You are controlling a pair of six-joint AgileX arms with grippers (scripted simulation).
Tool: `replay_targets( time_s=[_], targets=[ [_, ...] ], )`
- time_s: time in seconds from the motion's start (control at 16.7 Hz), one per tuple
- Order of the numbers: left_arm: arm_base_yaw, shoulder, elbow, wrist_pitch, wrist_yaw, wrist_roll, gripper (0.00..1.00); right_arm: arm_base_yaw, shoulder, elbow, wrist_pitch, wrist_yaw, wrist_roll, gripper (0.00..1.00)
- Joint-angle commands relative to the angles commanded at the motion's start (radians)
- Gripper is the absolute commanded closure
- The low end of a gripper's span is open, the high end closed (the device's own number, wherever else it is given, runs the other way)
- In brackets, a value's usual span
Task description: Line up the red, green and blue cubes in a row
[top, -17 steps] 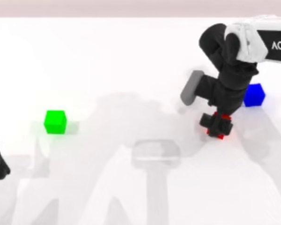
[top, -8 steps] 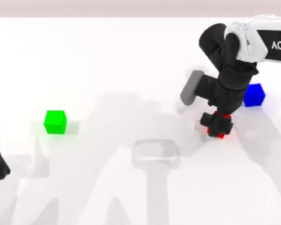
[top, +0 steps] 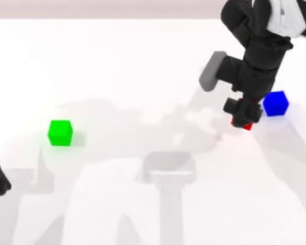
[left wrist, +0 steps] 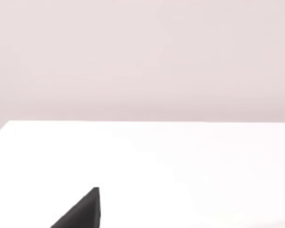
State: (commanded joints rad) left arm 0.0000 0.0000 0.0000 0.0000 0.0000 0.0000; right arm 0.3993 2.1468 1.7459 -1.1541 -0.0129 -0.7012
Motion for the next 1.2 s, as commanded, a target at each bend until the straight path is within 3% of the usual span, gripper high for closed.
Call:
replay_targets(
  time_s=[0.42, 1.02, 1.2],
  targets=[
    [0.0, 0.0, 0.0, 0.0, 0.0, 0.0, 0.0, 0.033, 0.022, 0.041, -0.024, 0.0, 0.006, 1.0],
    [0.0, 0.0, 0.0, 0.0, 0.0, 0.0, 0.0, 0.496, 0.238, 0.473, -0.236, 0.005, 0.092, 1.0],
    [0.0, 0.0, 0.0, 0.0, 0.0, 0.0, 0.0, 0.559, 0.264, 0.533, -0.263, 0.006, 0.106, 1.0]
  ],
)
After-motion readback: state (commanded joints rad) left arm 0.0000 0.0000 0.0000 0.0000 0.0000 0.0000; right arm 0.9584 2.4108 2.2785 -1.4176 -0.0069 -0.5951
